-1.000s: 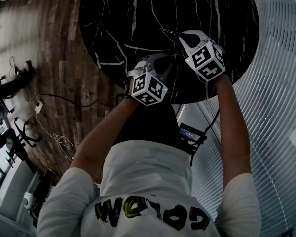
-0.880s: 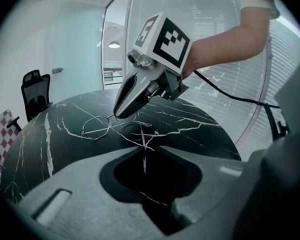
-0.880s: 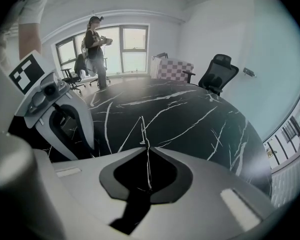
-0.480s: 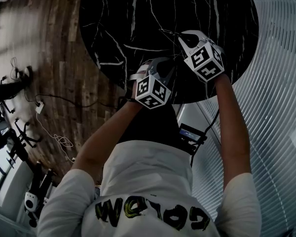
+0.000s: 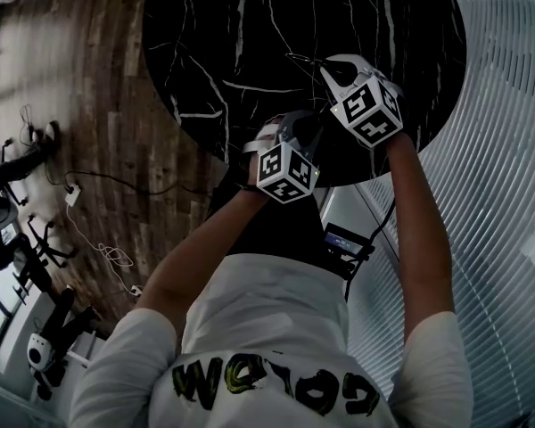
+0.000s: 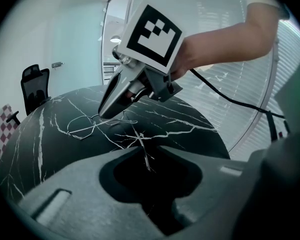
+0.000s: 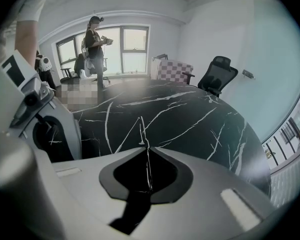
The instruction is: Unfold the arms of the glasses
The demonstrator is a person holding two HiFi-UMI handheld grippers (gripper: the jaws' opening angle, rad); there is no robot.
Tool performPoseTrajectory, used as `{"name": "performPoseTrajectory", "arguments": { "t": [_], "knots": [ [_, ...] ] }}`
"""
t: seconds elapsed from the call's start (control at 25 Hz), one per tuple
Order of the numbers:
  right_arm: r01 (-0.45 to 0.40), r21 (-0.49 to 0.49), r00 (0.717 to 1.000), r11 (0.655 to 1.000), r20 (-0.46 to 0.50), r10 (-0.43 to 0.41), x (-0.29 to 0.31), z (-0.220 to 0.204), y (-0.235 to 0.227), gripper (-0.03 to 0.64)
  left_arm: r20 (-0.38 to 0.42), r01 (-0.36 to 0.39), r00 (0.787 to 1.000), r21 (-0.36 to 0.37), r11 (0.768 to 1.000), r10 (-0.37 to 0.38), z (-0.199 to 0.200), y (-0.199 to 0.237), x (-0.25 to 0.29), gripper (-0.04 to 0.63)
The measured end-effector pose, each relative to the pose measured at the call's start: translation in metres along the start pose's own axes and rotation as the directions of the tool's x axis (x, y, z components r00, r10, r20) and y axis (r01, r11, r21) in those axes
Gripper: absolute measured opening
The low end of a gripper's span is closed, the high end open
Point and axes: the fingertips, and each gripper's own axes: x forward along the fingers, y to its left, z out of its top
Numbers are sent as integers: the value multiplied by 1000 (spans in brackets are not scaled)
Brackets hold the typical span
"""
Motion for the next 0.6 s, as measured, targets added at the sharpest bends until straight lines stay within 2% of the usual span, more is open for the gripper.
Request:
{"name": "performPoseTrajectory", "arguments": {
  "t": [0.6],
  "knots": [
    [5, -17, 1000, 1000, 5, -5, 3, 2, 1, 15, -21, 1, 1000, -11, 1000, -1, 5, -12, 7, 71]
  ]
}}
